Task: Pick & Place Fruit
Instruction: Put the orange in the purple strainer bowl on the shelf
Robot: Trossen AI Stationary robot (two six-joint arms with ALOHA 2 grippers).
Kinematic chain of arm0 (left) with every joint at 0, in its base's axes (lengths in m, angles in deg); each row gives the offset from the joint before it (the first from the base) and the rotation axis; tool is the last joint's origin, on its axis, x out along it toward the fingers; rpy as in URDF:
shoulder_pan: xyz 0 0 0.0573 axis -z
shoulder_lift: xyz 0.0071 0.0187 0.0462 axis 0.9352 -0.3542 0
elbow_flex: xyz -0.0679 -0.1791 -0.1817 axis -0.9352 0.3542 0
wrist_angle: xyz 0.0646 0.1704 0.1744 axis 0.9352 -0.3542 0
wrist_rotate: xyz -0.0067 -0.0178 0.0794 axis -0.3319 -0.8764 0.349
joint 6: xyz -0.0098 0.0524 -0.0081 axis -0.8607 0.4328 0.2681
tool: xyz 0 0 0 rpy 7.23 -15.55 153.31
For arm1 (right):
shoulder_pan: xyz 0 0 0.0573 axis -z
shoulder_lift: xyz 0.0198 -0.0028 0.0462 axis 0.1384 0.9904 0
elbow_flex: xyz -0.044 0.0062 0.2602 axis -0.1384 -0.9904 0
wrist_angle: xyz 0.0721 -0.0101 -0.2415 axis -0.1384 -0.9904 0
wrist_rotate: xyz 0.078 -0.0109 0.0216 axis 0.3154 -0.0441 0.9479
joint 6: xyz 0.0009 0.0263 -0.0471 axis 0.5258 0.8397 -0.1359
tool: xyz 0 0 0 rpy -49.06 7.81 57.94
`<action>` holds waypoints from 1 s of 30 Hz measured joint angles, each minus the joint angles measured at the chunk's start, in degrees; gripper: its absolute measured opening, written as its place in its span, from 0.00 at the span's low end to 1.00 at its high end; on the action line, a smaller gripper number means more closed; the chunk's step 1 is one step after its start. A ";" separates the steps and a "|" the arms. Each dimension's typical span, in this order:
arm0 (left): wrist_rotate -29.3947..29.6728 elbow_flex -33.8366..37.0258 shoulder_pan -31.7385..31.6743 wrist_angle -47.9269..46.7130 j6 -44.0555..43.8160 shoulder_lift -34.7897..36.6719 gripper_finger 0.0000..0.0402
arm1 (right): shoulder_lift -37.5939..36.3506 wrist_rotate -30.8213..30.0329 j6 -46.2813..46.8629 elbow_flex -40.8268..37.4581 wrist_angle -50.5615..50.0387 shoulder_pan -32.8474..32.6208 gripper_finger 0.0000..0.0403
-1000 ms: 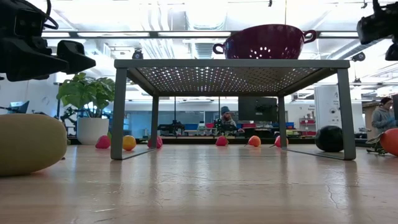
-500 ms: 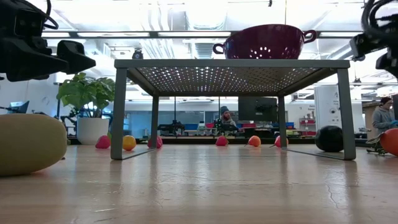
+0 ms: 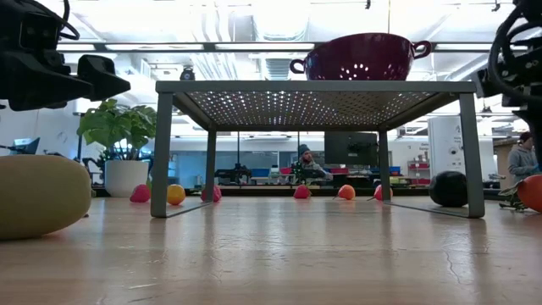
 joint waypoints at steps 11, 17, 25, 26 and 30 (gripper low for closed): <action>0.00 0.00 -0.01 0.00 0.00 0.01 0.73 | 4.09 -1.30 -1.92 0.00 -0.16 6.43 0.78; 0.00 -0.01 -0.01 0.00 0.00 0.00 0.73 | 7.15 1.09 -4.38 -0.02 0.48 8.59 0.80; 0.00 -0.01 -0.02 0.00 0.00 0.01 0.73 | 9.11 3.65 -4.65 0.06 2.16 8.56 0.73; 0.00 -0.01 -0.01 0.00 0.00 0.00 0.73 | 9.01 3.74 -4.65 0.02 2.91 8.56 0.72; 0.00 0.00 -0.02 0.00 0.00 0.00 0.73 | 8.88 4.94 -4.70 -0.11 5.69 8.54 0.68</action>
